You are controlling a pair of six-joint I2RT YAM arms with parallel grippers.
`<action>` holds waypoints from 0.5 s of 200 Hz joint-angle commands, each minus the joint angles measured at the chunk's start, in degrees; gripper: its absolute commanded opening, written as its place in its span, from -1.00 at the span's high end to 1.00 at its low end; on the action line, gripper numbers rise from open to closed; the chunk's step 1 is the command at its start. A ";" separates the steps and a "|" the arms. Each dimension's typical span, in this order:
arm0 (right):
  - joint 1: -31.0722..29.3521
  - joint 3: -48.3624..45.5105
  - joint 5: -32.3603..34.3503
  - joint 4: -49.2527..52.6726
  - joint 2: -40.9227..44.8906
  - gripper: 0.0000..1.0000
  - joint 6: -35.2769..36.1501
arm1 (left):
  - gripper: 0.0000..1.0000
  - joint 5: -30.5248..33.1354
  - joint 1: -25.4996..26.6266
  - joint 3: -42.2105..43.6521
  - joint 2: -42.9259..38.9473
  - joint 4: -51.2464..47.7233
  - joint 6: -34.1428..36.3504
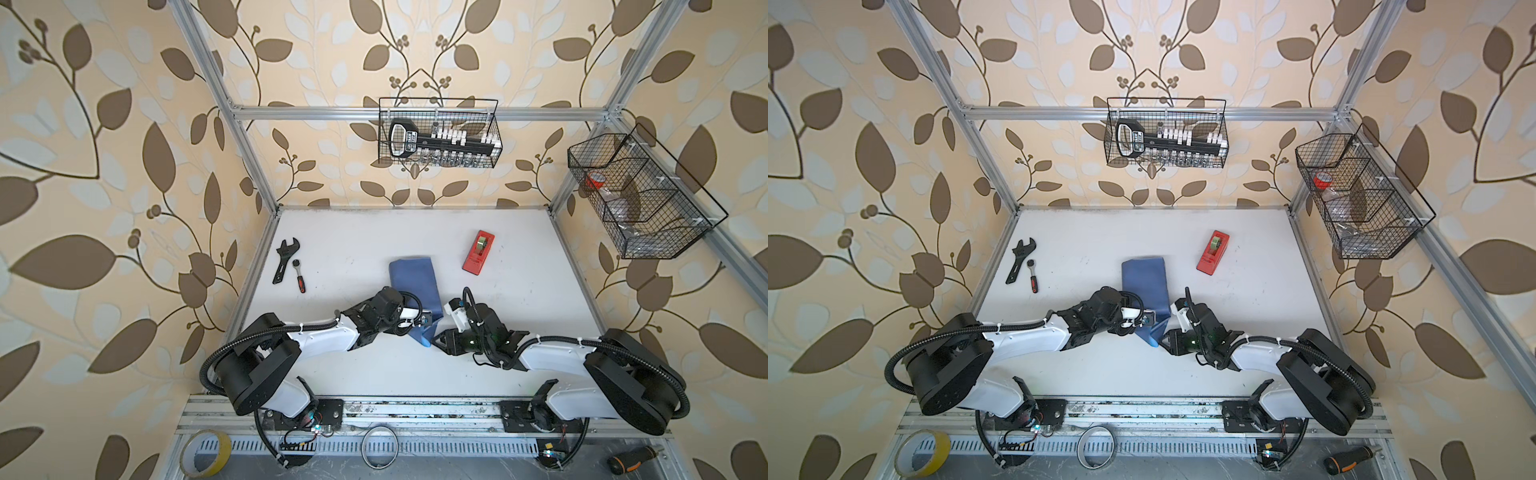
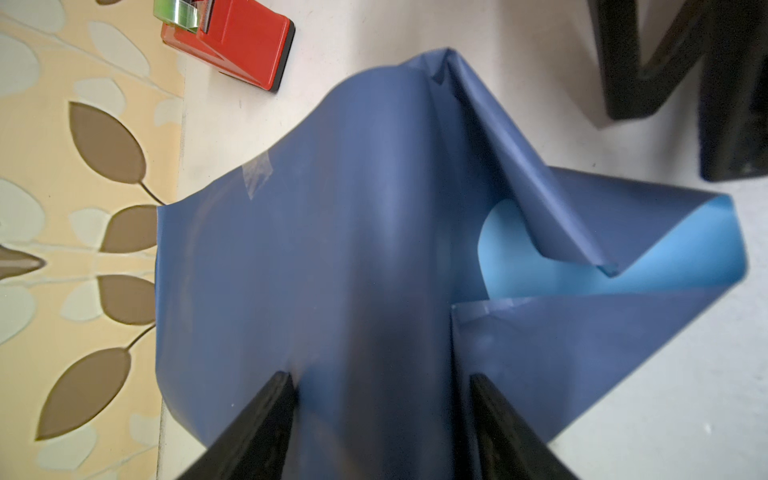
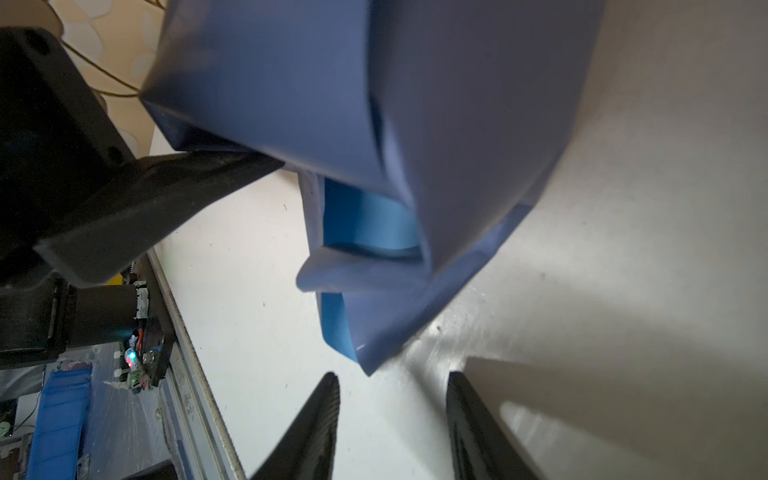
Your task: Wrap the gift box in paper
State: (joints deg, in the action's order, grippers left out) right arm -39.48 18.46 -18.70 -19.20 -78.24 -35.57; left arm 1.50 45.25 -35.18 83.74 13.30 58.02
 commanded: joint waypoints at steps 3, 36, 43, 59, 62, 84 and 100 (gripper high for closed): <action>-1.18 -1.14 0.14 -1.61 -0.08 0.14 -0.13 | -0.31 -2.08 -0.52 -0.79 0.80 -3.37 1.52; -5.96 -0.44 9.30 3.03 3.40 0.19 3.44 | -0.31 -2.20 -0.50 -0.95 0.87 -3.63 1.48; -6.95 -0.53 11.39 3.50 4.22 0.21 3.93 | -0.31 -2.15 -0.47 -0.94 0.82 -3.63 1.39; -7.95 -0.81 13.90 3.49 5.08 0.23 4.43 | -0.31 -2.13 -0.51 -1.01 0.81 -3.76 1.38; -8.05 -0.84 14.14 3.30 4.96 0.24 4.46 | -0.31 -2.15 -0.52 -1.04 0.78 -3.80 1.37; -8.06 -0.67 13.43 1.36 3.33 0.26 4.16 | -0.31 -2.10 -0.52 -1.04 0.59 -3.84 1.16; -8.15 -0.44 12.74 -0.34 1.47 0.28 3.36 | -0.31 -2.01 -0.52 -1.18 0.57 -3.80 1.21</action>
State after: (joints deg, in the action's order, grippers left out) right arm -47.24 18.22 -7.42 -17.61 -74.50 -32.53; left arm 1.50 45.25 -35.29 83.74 13.17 57.87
